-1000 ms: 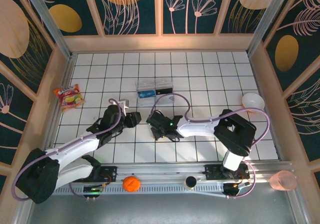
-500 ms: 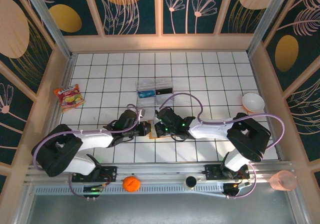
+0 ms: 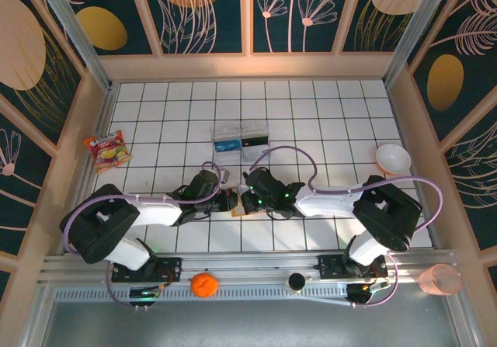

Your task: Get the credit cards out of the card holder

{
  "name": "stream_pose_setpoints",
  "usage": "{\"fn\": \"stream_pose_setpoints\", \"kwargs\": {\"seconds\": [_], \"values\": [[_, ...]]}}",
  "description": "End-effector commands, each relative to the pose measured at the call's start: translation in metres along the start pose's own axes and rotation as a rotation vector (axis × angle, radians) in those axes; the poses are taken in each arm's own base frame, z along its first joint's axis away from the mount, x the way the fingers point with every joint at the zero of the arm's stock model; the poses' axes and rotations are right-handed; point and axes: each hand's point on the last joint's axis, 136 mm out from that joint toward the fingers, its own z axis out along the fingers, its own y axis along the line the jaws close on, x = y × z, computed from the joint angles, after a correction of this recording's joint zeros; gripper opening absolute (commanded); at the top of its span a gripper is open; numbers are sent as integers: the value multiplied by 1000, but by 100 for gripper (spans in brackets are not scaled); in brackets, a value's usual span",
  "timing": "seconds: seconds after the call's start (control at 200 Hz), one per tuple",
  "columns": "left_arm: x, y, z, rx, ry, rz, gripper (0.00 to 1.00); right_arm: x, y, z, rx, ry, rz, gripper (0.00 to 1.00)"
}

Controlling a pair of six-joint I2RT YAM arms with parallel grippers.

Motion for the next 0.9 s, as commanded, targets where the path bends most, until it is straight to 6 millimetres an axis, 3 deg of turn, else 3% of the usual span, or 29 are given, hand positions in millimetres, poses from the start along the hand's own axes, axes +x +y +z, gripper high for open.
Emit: {"fn": "stream_pose_setpoints", "kwargs": {"seconds": [0.0, 0.4, 0.616, 0.686, 0.776, 0.891], "values": [[4, 3, 5, -23, 30, -28, 0, -4, -11, -10, 35, -33, 44, 0], [4, -1, 6, -3, 31, -22, 0, 6, -63, -35, 207, -85, 190, 0], [2, -3, 6, 0, 33, 1, 0, 24, -104, -52, 356, -95, 315, 24], [0, -3, 6, -6, 30, 11, 0, 21, -107, -61, 351, -119, 329, 31], [0, -4, 6, -7, 27, 14, 0, 6, -104, -78, 341, -168, 308, 33], [-1, -4, 6, -1, 27, 17, 0, -23, -71, -90, 203, -217, 201, 32]]}}
